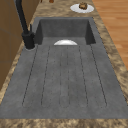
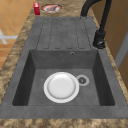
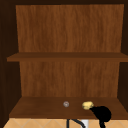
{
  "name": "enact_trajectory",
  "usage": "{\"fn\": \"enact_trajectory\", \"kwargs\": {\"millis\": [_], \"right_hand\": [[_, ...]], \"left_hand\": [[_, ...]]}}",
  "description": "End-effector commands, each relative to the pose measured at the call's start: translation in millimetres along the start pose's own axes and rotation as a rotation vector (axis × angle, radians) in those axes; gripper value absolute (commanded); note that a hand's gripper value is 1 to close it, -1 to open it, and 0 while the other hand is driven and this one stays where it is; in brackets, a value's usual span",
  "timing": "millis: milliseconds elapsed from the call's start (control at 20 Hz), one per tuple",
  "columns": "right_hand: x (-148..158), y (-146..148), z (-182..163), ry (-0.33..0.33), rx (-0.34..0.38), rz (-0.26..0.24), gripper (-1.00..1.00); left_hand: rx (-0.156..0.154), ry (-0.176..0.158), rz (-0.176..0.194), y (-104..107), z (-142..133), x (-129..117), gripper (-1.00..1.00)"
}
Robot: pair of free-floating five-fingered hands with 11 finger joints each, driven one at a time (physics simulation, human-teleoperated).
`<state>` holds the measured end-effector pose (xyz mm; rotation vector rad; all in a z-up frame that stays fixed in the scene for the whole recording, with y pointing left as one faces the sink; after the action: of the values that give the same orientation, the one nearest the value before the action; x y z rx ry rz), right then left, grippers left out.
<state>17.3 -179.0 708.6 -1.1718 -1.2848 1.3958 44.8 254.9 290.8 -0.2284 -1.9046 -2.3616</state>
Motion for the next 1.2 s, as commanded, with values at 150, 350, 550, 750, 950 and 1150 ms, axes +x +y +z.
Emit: {"fn": "enact_trajectory", "kwargs": {"millis": [150,350,550,750,950,1150], "right_hand": [[17.2,41.3,46.4,0.009,-0.006,-0.031,-1.0],[19.6,64.1,49.3,-0.001,-0.004,-0.026,-1.0],[16.8,82.5,49.1,0.015,-0.009,-0.025,-1.0],[16.0,99.8,49.8,0.013,-0.013,-0.015,-1.0],[12.3,107.2,50.4,-0.009,-0.002,-0.03,-1.0],[12.0,107.7,53.4,0.004,0.013,-0.022,-1.0]], "left_hand": [[0.0,0.0,0.0,0.0,0.0,0.0,0.0],[0.0,0.0,0.0,0.0,0.0,0.0,0.0],[0.0,0.0,0.0,0.0,0.0,0.0,0.0],[0.0,0.0,0.0,0.0,0.0,0.0,0.0],[0.0,0.0,0.0,0.0,0.0,0.0,0.0],[0.0,0.0,0.0,0.0,0.0,0.0,0.0]]}}
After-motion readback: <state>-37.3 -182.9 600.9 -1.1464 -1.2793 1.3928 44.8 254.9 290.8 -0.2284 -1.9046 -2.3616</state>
